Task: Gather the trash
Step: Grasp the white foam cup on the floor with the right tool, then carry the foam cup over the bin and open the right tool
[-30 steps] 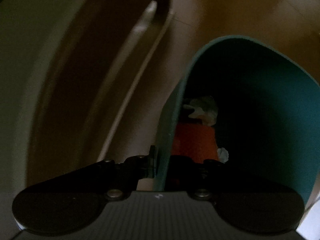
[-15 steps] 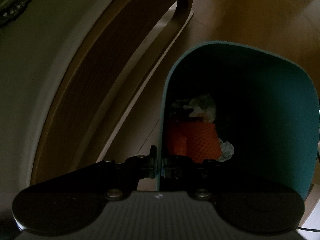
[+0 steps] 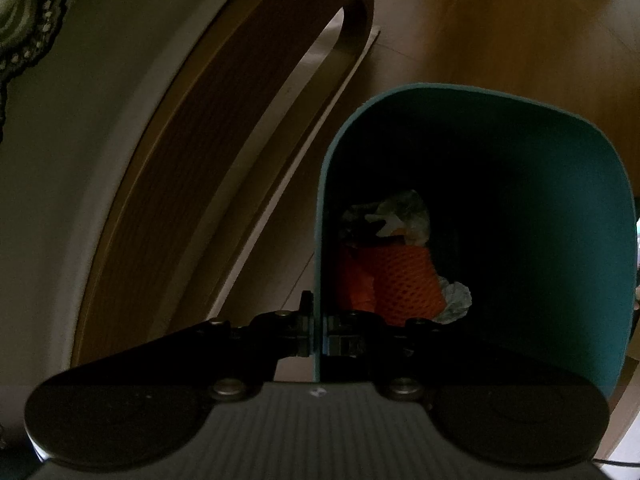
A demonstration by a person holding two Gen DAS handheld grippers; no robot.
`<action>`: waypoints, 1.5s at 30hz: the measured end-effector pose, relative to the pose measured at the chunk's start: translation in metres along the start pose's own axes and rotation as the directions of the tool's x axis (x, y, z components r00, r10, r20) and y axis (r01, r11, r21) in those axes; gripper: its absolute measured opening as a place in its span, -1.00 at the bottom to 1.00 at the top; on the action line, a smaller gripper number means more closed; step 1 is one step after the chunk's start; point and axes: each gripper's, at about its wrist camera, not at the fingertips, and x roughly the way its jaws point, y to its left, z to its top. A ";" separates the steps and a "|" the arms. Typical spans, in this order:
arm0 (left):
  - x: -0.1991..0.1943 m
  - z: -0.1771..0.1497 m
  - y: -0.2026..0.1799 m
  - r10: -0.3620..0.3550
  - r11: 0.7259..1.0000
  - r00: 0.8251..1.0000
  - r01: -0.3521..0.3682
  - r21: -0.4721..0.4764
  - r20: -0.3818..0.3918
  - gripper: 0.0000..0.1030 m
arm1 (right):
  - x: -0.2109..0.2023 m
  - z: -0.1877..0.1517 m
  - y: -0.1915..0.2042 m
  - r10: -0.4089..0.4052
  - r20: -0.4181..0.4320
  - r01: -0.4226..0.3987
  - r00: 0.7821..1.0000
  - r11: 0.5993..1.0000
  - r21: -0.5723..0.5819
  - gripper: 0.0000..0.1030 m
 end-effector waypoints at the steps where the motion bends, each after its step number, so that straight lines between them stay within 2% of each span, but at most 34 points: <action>1: 0.000 -0.001 -0.001 0.002 1.000 1.000 -0.002 0.000 0.001 -0.95 | -0.008 -0.001 -0.001 0.007 0.008 -0.007 1.000 1.000 0.018 0.33; 6: 0.001 0.000 -0.001 0.002 1.000 1.000 -0.002 -0.003 -0.001 -0.94 | -0.062 -0.009 -0.002 0.018 0.052 -0.021 0.999 0.998 0.055 0.32; 11: 0.000 0.001 -0.002 0.001 1.000 1.000 -0.002 0.018 0.004 -0.94 | -0.152 -0.009 -0.014 0.058 0.155 -0.081 0.986 0.986 0.146 0.32; 15: -0.003 0.002 -0.006 -0.005 0.999 1.000 0.006 0.032 -0.012 -0.95 | -0.245 -0.007 -0.009 0.096 0.278 -0.146 0.956 0.975 0.165 0.33; 19: -0.008 0.002 -0.013 -0.010 0.998 1.000 0.012 0.061 -0.027 -0.95 | -0.311 0.008 0.021 0.190 0.359 -0.227 0.914 0.972 0.063 0.33; 22: -0.005 0.004 -0.013 0.002 0.997 0.999 0.001 0.078 -0.035 -0.95 | -0.315 0.030 0.058 0.255 0.335 -0.257 0.907 0.966 -0.037 0.33; 25: 0.000 0.007 -0.005 -0.010 0.999 0.998 0.014 0.053 -0.063 -0.95 | -0.300 0.053 0.096 0.237 0.292 -0.221 0.926 0.971 -0.087 0.34; 27: 0.003 0.008 -0.002 -0.010 0.999 0.997 0.013 0.047 -0.070 -0.95 | -0.293 0.063 0.117 0.193 0.288 -0.164 0.938 0.979 -0.121 0.34; 29: 0.004 0.008 -0.001 -0.014 0.999 0.997 0.017 0.044 -0.073 -0.95 | -0.281 0.073 0.127 0.225 0.266 -0.201 0.937 0.973 -0.117 0.33; 31: 0.005 0.009 -0.001 -0.014 0.999 0.997 0.018 0.045 -0.072 -0.95 | -0.275 0.081 0.137 0.232 0.271 -0.201 0.934 0.970 -0.140 0.33; 33: 0.006 0.009 0.000 -0.016 0.999 0.997 0.019 0.041 -0.074 -0.94 | -0.269 0.084 0.146 0.240 0.254 -0.198 0.937 0.963 -0.180 0.22; 34: 0.006 0.009 -0.001 -0.017 0.999 0.997 0.020 0.038 -0.075 -0.94 | -0.267 0.085 0.148 0.245 0.244 -0.204 0.938 0.962 -0.180 0.05; 36: 0.007 0.008 -0.001 -0.016 0.999 0.997 0.019 0.038 -0.074 -0.94 | -0.266 0.081 0.146 0.261 0.223 -0.223 0.939 0.958 -0.182 0.05; 38: 0.008 0.009 -0.002 -0.017 0.999 0.997 0.020 0.041 -0.073 -0.94 | -0.267 0.082 0.144 0.260 0.235 -0.220 0.937 0.959 -0.180 0.13; 39: 0.008 0.009 -0.002 -0.017 0.999 0.997 0.020 0.042 -0.073 -0.94 | -0.273 0.083 0.141 0.263 0.253 -0.225 0.931 0.960 -0.168 0.24; 41: 0.009 0.009 -0.002 -0.019 0.999 0.997 0.022 0.042 -0.076 -0.94 | -0.290 0.082 0.129 0.267 0.290 -0.237 0.919 0.962 -0.134 0.27; 43: 0.010 0.009 -0.003 -0.019 0.999 0.996 0.022 0.038 -0.082 -0.94 | -0.306 0.080 0.103 0.273 0.324 -0.264 0.906 0.962 -0.075 0.34; 45: 0.010 0.009 -0.003 -0.016 0.999 0.996 0.019 0.036 -0.084 -0.93 | -0.314 0.080 0.075 0.251 0.351 -0.264 0.902 0.965 -0.013 0.36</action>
